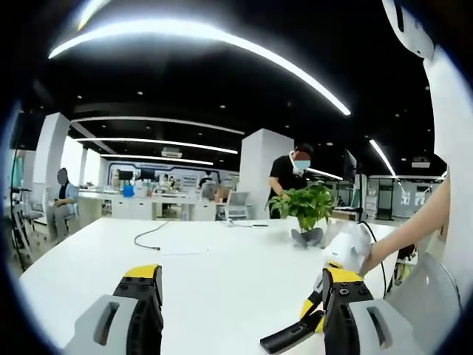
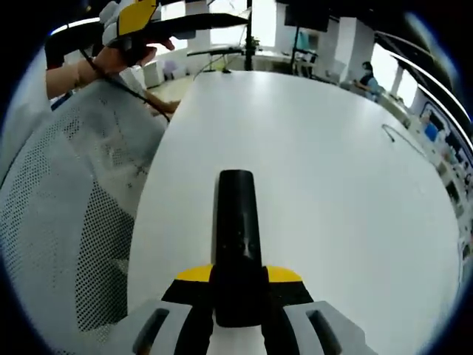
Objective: Press the specified remote control buttons in sequence, fully releasing each button before pressing the next.
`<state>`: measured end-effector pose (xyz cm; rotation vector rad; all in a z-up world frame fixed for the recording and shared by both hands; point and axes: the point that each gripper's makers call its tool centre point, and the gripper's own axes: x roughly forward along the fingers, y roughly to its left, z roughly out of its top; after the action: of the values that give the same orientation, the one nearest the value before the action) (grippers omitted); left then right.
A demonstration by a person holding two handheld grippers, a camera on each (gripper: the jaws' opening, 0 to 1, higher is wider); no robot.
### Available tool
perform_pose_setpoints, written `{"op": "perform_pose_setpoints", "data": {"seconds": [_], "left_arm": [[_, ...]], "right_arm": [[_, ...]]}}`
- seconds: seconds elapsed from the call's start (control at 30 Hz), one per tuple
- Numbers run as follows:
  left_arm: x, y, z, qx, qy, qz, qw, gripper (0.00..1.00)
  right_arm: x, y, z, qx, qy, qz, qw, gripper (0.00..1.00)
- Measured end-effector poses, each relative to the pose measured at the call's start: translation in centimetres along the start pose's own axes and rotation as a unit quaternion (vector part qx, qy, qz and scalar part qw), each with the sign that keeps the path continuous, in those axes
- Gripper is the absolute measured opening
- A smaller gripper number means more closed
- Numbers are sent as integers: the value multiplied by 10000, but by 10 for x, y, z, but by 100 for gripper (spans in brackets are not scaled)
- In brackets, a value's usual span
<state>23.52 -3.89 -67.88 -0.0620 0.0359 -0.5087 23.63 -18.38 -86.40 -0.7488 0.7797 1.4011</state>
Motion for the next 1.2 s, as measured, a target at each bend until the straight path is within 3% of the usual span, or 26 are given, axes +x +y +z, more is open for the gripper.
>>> {"op": "perform_pose_setpoints", "data": {"seconds": [0.57,1.2], "left_arm": [[0,0,-3,30,86,4,10000,93],[4,-8,-10,-22,239,-199,9995,92]], "right_arm": [[1,-21,0,-97,61,-1,9999,21],[3,-51,3,-101,214,51,9997,21]]}}
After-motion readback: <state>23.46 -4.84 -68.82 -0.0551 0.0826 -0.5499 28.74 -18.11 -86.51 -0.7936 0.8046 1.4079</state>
